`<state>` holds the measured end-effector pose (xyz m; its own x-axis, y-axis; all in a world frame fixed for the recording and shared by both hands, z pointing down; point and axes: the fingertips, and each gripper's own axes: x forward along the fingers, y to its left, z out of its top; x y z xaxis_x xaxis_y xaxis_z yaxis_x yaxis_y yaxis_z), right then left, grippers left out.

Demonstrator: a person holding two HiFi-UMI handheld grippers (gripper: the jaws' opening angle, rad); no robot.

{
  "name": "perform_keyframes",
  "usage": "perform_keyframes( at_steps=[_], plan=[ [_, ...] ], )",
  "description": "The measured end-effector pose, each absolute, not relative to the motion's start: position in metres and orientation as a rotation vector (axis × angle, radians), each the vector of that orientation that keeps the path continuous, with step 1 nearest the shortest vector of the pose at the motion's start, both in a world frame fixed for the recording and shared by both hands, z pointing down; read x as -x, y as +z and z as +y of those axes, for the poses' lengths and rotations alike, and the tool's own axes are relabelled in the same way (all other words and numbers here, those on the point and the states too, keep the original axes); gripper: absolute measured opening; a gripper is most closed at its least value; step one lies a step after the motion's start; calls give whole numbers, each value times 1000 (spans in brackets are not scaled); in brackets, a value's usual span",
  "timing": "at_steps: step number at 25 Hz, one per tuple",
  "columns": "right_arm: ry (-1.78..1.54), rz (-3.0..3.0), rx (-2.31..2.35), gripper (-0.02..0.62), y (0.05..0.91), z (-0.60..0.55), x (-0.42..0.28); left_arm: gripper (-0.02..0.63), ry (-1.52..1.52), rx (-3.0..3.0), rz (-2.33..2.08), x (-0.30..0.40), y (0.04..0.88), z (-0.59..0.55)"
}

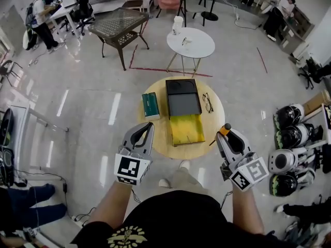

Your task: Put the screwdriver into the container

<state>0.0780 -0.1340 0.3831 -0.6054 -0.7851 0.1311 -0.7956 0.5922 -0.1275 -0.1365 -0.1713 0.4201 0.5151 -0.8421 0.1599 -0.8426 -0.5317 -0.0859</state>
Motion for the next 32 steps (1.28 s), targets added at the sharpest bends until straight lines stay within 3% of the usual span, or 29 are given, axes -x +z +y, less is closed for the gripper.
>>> perform_keyframes(
  at_steps=[32],
  plan=[
    [343,-2798,-1223,120,392,-239,-103,15,323,-2702,-1514,78,425,-269]
  ],
)
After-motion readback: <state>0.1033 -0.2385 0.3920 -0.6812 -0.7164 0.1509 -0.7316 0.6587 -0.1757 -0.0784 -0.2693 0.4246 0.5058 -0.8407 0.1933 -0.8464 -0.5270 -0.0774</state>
